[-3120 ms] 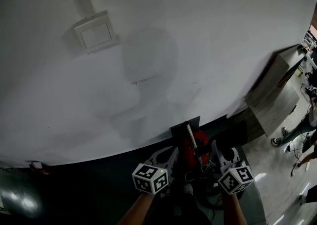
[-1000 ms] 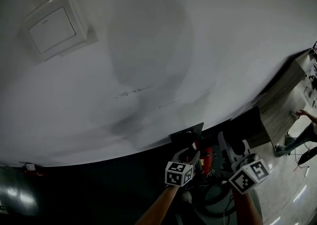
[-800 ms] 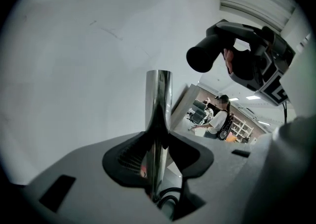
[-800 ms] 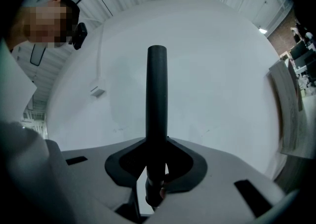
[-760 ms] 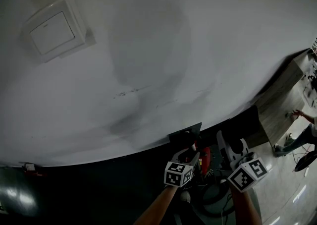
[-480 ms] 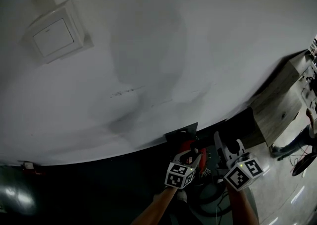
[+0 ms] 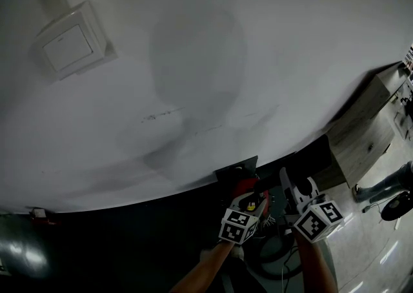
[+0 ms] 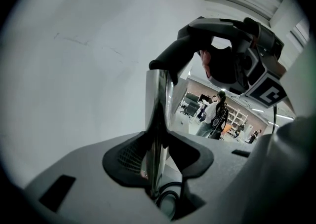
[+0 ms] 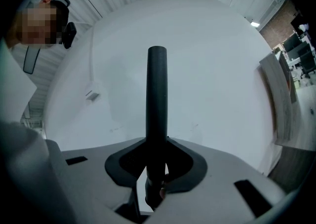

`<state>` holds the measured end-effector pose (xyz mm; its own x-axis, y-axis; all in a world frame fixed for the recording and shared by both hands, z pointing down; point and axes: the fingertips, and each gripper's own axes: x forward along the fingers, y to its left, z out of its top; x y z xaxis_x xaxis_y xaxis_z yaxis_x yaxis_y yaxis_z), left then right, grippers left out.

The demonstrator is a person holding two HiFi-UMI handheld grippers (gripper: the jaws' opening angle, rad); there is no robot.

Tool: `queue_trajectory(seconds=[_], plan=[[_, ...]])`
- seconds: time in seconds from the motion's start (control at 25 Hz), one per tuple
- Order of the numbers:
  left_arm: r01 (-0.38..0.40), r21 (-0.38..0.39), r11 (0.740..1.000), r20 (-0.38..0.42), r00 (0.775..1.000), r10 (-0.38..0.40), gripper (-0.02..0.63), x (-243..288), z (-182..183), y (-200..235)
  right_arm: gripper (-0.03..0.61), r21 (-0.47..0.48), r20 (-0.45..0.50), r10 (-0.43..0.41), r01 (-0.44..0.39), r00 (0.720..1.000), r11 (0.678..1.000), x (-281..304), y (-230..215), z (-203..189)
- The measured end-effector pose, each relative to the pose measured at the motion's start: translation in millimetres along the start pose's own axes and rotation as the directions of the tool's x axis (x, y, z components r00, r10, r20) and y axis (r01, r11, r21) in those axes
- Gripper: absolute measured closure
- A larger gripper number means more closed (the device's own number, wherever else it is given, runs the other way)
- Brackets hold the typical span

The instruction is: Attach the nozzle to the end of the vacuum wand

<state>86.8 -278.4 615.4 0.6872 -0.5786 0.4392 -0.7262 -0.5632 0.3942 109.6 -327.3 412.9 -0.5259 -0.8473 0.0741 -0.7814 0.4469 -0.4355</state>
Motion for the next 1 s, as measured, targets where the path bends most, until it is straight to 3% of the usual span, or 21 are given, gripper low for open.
queue_trajectory(seconds=[0.12, 0.28, 0.44, 0.76, 1.0], plan=[[-0.005, 0.003, 1.000, -0.006, 1.000, 0.005, 0.469, 0, 0, -1, 0.488, -0.042, -0.026, 0.011, -0.012, 1.000, 0.999, 4, 6, -1], [-0.008, 0.008, 1.000, -0.011, 1.000, 0.008, 0.469, 0, 0, 0, 0.489, -0.172, -0.086, 0.034, -0.048, 0.996, 0.984, 12, 24, -4], [-0.007, 0.014, 1.000, -0.018, 1.000, 0.007, 0.469, 0, -1, -1, 0.489, -0.313, -0.156, 0.052, -0.099, 0.986, 0.944, 20, 44, -10], [-0.014, 0.029, 0.999, -0.017, 1.000, 0.015, 0.471, -2, -1, 1, 0.489, -0.486, -0.234, 0.081, -0.188, 0.969, 0.854, 28, 74, -25], [-0.008, 0.038, 0.999, -0.028, 1.000, 0.009, 0.471, -1, -3, -2, 0.489, -0.469, -0.282, 0.101, -0.229, 0.954, 0.853, 37, 75, -28]])
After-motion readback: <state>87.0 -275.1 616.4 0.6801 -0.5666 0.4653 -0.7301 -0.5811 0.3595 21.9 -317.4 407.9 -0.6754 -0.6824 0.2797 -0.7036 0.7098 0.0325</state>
